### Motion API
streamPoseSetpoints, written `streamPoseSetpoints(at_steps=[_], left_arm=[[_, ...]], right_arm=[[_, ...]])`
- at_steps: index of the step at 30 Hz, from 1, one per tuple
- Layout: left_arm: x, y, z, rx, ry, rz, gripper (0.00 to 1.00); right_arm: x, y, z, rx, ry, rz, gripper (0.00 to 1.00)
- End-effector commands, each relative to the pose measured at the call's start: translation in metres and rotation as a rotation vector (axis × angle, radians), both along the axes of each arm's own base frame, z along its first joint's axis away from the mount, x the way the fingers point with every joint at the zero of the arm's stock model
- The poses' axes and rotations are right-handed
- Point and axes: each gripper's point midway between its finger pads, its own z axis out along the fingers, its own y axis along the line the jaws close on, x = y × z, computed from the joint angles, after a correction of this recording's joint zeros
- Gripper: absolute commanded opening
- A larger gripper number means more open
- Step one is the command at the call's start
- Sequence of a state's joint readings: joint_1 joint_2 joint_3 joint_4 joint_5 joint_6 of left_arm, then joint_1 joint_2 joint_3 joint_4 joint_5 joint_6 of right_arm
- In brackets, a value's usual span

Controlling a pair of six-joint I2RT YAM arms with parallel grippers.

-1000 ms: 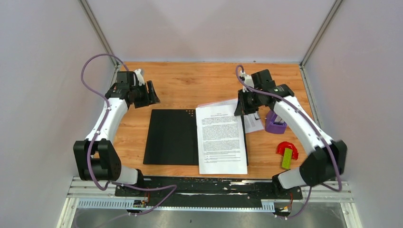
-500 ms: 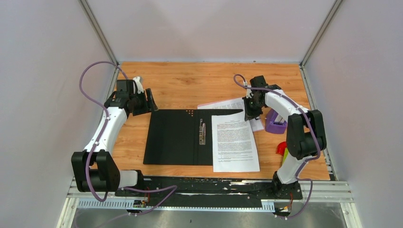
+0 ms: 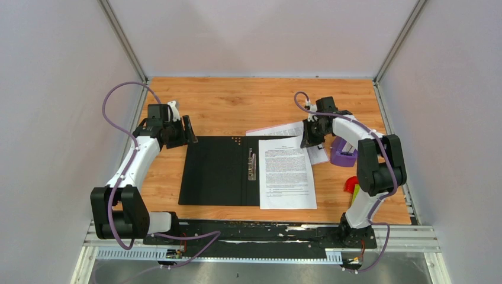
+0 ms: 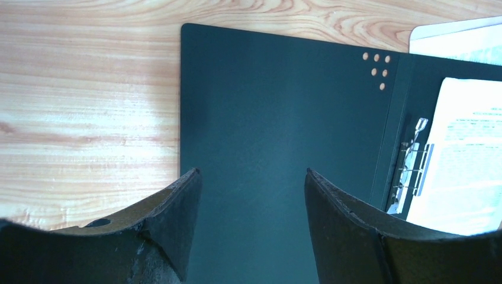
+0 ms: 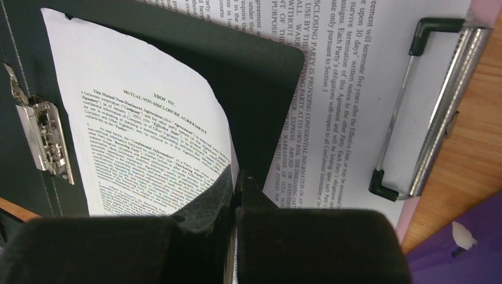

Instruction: Put the files into the folder

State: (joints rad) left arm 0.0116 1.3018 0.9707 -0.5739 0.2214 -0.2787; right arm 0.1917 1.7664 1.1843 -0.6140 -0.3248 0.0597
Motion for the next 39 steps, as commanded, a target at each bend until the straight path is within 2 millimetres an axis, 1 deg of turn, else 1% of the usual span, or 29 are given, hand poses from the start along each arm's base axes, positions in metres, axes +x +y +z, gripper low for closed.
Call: streamPoseSetpoints(at_steps=[1,8,19,27,39], left_arm=[[0.008,0.009,0.000,0.050,-0.036,0.014,0.72],[0.008,0.010,-0.001,0.055,-0.036,0.022,0.72],[0.005,0.013,-0.013,0.072,0.001,0.023,0.73],[0.007,0.012,-0.012,0.065,-0.002,0.028,0.72],[0.006,0.012,-0.015,0.065,0.008,0.029,0.73]], right_arm=[[0.014,0.015,-0.001,0.099,-0.031,0.000,0.00],[0.020,0.019,-0.005,0.140,-0.018,-0.019,0.00],[0.023,0.023,-0.010,0.151,-0.016,0.011,0.00],[0.025,0.024,-0.016,0.147,-0.009,0.051,0.00],[0.038,0.027,-0.011,0.148,-0.015,0.053,0.00]])
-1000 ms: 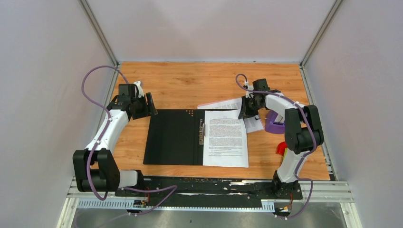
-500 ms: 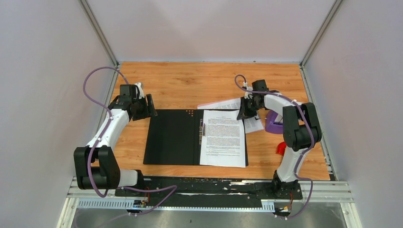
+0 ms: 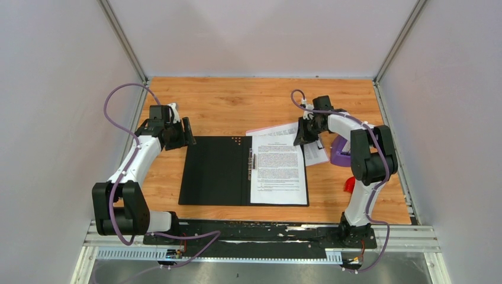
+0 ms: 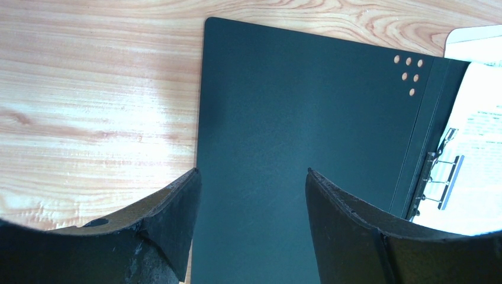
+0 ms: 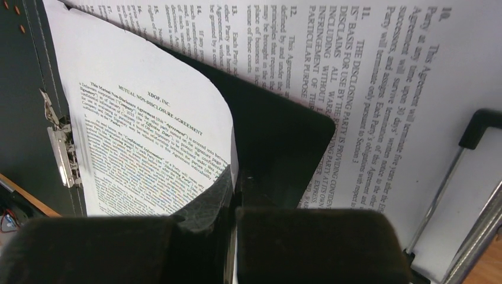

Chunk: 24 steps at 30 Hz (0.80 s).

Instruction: Put the files into the folder

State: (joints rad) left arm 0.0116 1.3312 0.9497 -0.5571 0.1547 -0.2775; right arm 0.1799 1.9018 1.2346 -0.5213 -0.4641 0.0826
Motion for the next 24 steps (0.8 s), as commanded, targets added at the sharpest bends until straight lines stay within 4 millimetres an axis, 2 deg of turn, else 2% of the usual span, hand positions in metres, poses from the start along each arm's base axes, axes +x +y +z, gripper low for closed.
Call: streamPoseSetpoints(at_steps=[1,11,24], left_arm=[[0.0059,0.0008,0.0020,0.013,-0.025,-0.012,0.73],[0.0068,-0.0008,-0.0002,0.002,-0.020,-0.012,0.72],[0.0064,-0.0026,-0.0009,-0.009,-0.021,-0.015,0.72]], right_arm=[[0.0168,0.0045,0.0078,0.017,-0.040,0.026,0.00],[0.0132,0.0059,0.0004,0.013,-0.029,0.048,0.00],[0.0139,0.0064,0.0029,-0.027,-0.045,0.080,0.00]])
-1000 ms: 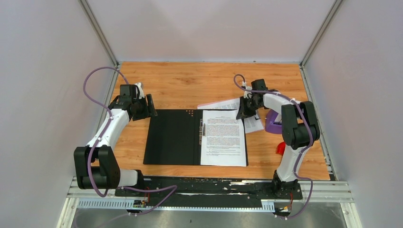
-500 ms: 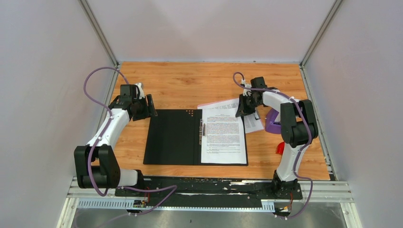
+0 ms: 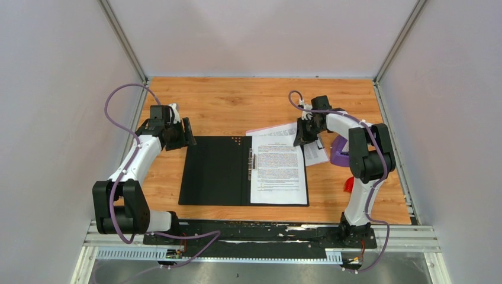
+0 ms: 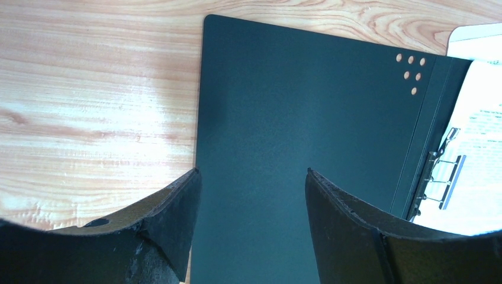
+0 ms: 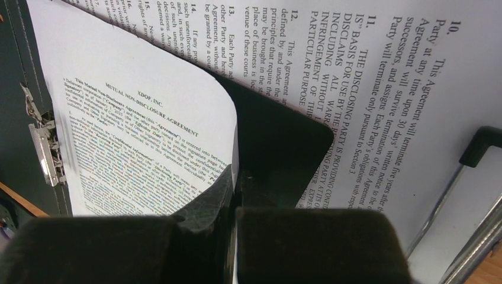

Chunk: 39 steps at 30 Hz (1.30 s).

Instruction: Put the files into the folder

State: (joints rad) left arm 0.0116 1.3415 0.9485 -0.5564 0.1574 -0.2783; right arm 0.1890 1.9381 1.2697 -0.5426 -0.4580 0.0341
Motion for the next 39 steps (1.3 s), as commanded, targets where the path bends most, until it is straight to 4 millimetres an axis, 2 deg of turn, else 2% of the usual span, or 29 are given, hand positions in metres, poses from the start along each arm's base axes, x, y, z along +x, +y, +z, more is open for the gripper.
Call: streamPoseSetpoints(at_steps=[1,18,28,34,39], left_arm=[[0.006,-0.002,0.003,-0.006,-0.031,-0.014,0.72],[0.006,-0.003,0.002,-0.008,-0.030,-0.015,0.72],[0.004,-0.002,0.000,-0.006,-0.024,-0.012,0.72],[0.002,-0.009,0.003,-0.033,-0.029,-0.048,0.72],[-0.009,-0.013,0.002,-0.046,-0.036,-0.073,0.72]], right_arm=[[0.010,0.005,0.009,-0.006,-0.044,0.035,0.00],[0.008,0.007,0.006,-0.013,-0.017,0.001,0.01],[0.016,0.005,0.018,-0.027,-0.041,-0.015,0.31],[0.024,-0.001,0.044,-0.053,-0.075,-0.059,0.46],[0.028,-0.003,0.061,-0.070,-0.088,-0.097,0.60]])
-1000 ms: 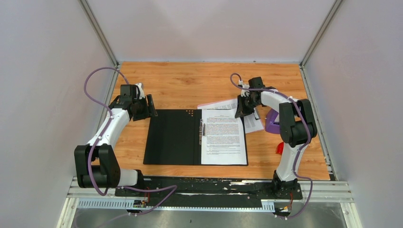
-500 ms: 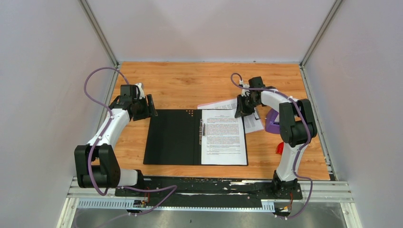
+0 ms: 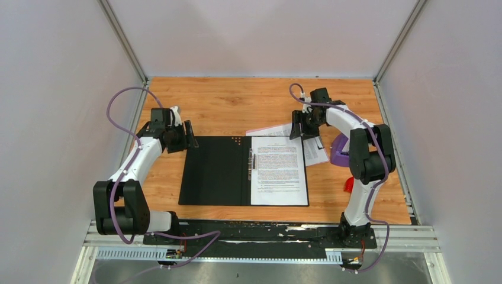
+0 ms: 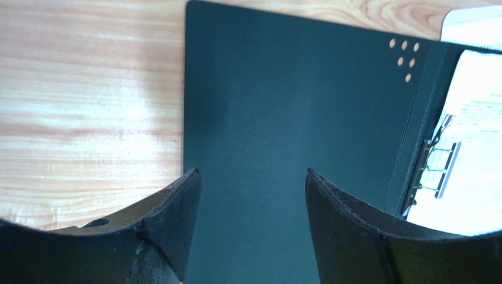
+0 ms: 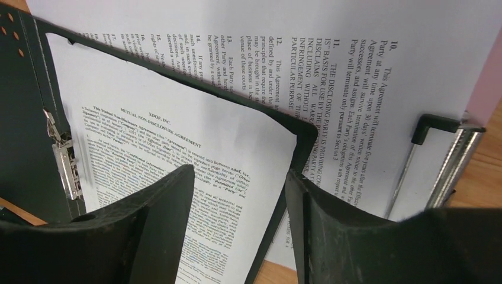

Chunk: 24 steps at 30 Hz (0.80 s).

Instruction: Put the files into the folder

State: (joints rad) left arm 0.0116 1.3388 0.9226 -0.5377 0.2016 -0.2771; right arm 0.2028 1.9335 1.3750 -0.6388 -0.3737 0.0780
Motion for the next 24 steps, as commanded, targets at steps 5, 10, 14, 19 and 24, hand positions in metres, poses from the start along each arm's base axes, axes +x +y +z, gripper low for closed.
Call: streamPoseSetpoints(at_steps=[5,10,14,19,24], left_arm=[[-0.014,-0.027,0.011,-0.059,-0.059,-0.122,0.71],[-0.028,-0.059,0.002,-0.164,-0.040,-0.208,0.71],[-0.033,-0.068,-0.008,-0.201,-0.017,-0.232,0.70],[-0.037,-0.072,-0.013,-0.221,-0.003,-0.247,0.70],[-0.038,-0.069,-0.015,-0.199,-0.001,-0.249,0.70]], right_arm=[[0.017,0.023,0.056,0.035,-0.135,-0.014,0.66],[0.008,0.085,0.070,0.274,-0.187,0.135,0.68],[-0.005,0.126,0.067,0.329,-0.194,0.262,0.67],[-0.019,0.165,0.056,0.398,-0.147,0.369,0.66],[-0.027,0.189,0.047,0.426,-0.113,0.435,0.67]])
